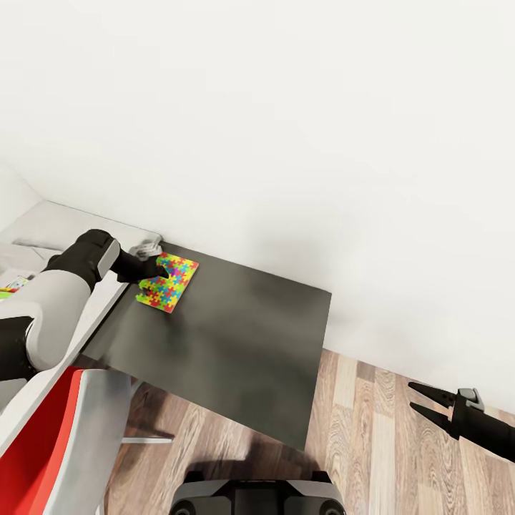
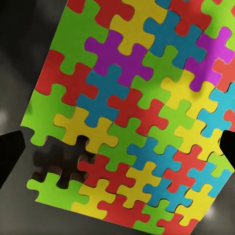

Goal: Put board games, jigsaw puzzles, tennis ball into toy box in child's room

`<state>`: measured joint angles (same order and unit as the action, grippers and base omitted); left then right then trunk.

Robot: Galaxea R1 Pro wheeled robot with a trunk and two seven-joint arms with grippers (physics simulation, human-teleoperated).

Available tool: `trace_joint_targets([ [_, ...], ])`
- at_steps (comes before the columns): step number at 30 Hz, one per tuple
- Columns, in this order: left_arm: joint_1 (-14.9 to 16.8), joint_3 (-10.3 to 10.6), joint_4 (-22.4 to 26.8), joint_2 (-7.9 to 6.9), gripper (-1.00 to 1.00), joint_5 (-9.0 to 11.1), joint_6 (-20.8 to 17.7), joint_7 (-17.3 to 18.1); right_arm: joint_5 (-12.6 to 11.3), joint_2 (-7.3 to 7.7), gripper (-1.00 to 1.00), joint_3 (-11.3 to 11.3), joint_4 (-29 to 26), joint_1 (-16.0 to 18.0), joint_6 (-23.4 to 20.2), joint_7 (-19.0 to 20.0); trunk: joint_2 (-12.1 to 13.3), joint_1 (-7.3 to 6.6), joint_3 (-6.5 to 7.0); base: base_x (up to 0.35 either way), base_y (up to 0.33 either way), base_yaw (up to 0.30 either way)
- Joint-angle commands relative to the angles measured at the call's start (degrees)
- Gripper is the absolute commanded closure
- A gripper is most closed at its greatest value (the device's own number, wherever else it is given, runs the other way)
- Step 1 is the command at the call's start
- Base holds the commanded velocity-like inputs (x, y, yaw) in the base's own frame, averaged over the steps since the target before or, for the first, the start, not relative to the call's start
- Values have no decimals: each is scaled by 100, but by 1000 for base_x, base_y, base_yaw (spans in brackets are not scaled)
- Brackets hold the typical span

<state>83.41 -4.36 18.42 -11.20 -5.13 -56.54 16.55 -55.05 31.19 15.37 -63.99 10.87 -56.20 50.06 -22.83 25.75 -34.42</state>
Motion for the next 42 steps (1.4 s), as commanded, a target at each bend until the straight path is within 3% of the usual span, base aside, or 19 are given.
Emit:
trace_joint_targets([
  [1, 2, -48, 4, 4, -100, -54, -24, 32, 12, 1, -100, 4, 1, 3, -22, 22, -9, 3, -7, 0, 0, 0],
  [21, 0, -74, 4, 4, -100, -45, 8, 32, 12, 1, -100, 9, 1, 3, -22, 22, -9, 3, -108, -11, 3, 0],
  [42, 0, -74, 4, 4, -100, -41, 12, 32, 12, 1, -100, 2, 1, 3, -20, 22, -9, 3, -115, -18, -13, 0],
])
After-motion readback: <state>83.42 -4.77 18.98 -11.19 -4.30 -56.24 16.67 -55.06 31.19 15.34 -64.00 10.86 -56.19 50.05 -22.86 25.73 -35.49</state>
